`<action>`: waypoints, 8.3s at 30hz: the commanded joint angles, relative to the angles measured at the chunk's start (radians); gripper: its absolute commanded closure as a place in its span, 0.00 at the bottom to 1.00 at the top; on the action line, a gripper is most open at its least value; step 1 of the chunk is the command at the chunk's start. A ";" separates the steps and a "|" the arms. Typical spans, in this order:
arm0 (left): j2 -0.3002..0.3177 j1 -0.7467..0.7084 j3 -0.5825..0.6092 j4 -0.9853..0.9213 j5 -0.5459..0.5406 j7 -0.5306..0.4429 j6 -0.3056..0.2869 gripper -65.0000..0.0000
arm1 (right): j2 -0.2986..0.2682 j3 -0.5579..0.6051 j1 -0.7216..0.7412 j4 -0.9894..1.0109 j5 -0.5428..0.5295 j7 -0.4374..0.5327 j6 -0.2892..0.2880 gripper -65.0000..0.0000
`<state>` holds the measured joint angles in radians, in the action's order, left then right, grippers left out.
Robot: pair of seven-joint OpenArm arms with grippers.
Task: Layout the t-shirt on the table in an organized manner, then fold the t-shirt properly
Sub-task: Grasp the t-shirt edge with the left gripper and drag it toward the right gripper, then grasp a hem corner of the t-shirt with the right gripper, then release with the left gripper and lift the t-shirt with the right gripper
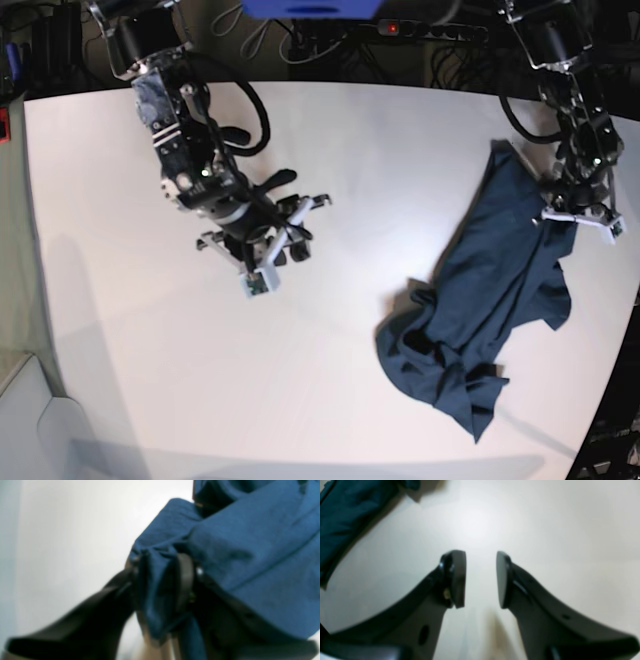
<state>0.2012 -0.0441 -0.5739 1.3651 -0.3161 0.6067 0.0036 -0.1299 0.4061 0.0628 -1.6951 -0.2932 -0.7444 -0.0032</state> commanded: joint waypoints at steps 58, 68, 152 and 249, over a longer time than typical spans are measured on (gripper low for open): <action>0.080 -0.181 0.862 0.629 -0.315 0.143 -0.003 0.18 | -0.135 -0.207 0.030 -0.018 -0.005 0.021 -0.002 0.67; 0.034 -0.138 0.579 0.491 -0.308 0.144 -0.001 0.18 | -0.084 -0.200 0.044 -0.001 -0.008 0.026 -0.004 0.67; 0.082 -0.145 0.527 0.130 -0.306 0.140 -0.003 0.18 | 0.103 0.037 0.438 0.536 -0.007 0.300 -0.002 1.00; 0.077 -0.274 0.466 0.529 -0.317 0.150 -0.001 0.18 | 0.125 -0.186 0.609 -0.113 -0.008 -0.171 -0.099 1.00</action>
<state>0.2699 -0.3229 -0.1032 1.8740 -0.6224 0.7734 0.0006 -0.0032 0.2192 0.6563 -1.8000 -0.2943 -0.9237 -0.1001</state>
